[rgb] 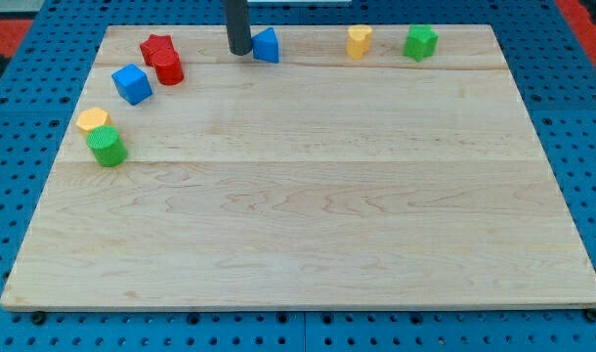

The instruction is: Slightly touch the red star which is near to the red circle

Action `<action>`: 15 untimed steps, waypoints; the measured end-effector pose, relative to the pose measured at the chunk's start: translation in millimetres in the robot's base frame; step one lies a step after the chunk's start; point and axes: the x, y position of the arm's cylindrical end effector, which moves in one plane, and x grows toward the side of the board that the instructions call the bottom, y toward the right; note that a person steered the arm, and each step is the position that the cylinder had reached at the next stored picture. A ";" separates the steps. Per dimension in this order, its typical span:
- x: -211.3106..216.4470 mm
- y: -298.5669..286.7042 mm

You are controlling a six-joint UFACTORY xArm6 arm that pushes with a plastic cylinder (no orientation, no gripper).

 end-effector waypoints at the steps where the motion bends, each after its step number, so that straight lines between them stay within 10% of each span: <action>1: 0.0 20.2; 6: 118.5 30.9; 7: 121.7 -38.4; 12: 70.2 -143.9; 15: 32.9 -112.7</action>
